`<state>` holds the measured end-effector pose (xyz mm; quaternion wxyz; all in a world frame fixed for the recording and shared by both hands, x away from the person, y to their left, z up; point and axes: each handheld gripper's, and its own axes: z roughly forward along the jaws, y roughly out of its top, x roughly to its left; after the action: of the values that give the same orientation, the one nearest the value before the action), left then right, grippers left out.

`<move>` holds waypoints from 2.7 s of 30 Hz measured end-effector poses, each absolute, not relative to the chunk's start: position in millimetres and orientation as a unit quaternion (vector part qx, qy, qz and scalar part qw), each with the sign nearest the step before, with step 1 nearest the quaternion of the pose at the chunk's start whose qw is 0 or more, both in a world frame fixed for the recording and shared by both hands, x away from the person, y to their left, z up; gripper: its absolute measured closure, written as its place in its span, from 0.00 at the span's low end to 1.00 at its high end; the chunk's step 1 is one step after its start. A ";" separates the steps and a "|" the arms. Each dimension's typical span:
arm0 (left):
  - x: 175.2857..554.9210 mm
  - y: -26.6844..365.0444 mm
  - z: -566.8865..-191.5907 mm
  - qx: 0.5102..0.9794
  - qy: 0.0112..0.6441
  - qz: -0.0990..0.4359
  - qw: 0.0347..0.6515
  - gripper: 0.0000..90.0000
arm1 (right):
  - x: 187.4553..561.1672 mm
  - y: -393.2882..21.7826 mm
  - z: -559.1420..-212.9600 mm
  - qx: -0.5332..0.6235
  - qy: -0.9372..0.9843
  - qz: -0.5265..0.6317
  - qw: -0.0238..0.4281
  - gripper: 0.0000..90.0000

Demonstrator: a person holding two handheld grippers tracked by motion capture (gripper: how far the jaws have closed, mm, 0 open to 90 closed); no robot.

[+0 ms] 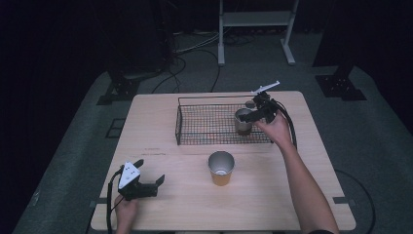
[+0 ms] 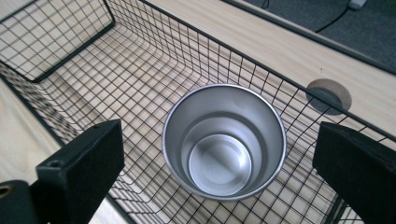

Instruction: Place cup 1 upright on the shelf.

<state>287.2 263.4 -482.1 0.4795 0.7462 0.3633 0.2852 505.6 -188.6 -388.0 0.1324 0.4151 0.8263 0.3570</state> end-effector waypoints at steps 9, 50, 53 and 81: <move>287.4 263.1 -482.2 0.747 0.364 0.285 0.479 0.00 | 489.1 -195.7 -370.6 0.394 0.827 0.378 0.133 0.02; 287.2 262.7 -482.3 0.748 0.362 0.287 0.477 0.00 | 400.7 -214.9 -370.1 0.329 0.837 0.414 0.139 0.02; 287.1 263.0 -482.3 0.748 0.361 0.287 0.477 0.00 | 394.6 -216.2 -369.5 0.325 0.839 0.413 0.141 0.02; 286.8 263.3 -482.1 0.747 0.362 0.286 0.478 0.00 | 342.9 -221.3 -383.1 0.301 0.846 0.424 0.123 0.02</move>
<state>286.8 263.3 -482.1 0.4780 0.7472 0.3625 0.2859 342.9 -221.3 -383.1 0.1232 0.3009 0.8455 0.4235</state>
